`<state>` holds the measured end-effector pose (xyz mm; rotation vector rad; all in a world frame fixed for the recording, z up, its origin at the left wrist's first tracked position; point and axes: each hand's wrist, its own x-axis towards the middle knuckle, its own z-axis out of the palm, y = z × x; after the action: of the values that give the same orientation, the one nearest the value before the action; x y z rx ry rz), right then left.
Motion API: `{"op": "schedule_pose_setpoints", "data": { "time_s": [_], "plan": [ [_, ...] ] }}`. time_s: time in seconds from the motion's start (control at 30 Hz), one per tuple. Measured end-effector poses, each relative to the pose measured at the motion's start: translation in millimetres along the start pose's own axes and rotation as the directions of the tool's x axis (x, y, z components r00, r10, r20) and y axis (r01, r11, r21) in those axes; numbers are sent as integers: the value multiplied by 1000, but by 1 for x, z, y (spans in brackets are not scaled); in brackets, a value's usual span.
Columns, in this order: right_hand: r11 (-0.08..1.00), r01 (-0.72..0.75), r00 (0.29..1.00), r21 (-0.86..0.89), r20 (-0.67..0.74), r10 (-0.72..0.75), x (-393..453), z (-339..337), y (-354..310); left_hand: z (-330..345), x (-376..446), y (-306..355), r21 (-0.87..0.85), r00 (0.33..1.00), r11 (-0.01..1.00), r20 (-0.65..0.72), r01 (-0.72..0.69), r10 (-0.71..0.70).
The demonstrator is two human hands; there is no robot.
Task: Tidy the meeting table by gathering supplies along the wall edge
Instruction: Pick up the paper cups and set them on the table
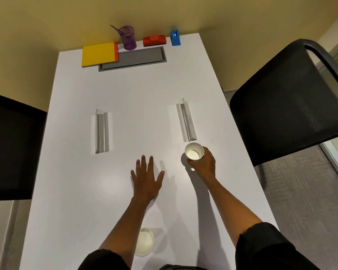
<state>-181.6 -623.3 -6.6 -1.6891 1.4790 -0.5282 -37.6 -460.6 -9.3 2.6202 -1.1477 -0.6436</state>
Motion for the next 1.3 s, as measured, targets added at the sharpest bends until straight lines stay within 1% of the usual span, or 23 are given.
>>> {"op": "schedule_pose_setpoints", "data": {
  "time_s": [0.23,0.33,0.4,0.47,0.53,0.7,0.87,1.03,1.17,1.3],
  "plan": [
    [999,-7,1000,32,-8,7,4,1,4,4,0,-3,16,999,1000,23,23,-23],
    [998,-23,1000,51,14,23,7,4,9,4,-1,-7,23,999,999,36,34,-34],
    [997,-66,997,44,46,64,10,8,16,3,-3,-9,28,998,999,44,39,-40],
    [986,-157,986,59,71,153,10,10,21,2,-5,-9,30,998,999,41,40,-41],
    [981,-182,981,61,83,176,6,12,27,3,-9,-10,34,998,998,39,44,-45],
    [989,-145,984,-13,103,146,-19,13,41,3,-22,-11,24,998,999,39,45,-46],
    [984,-108,987,-142,107,124,-47,11,48,0,-41,-19,34,998,997,24,63,-63],
    [982,-111,982,-151,137,132,-74,10,52,-6,-63,-30,26,998,998,-13,62,-62],
    [984,-68,976,-166,196,100,-101,7,52,-10,-85,-46,38,997,997,-32,74,-73],
    [976,-4,967,-219,246,59,-136,9,51,-17,-112,-64,32,996,997,-50,77,-75]
  ]
}}
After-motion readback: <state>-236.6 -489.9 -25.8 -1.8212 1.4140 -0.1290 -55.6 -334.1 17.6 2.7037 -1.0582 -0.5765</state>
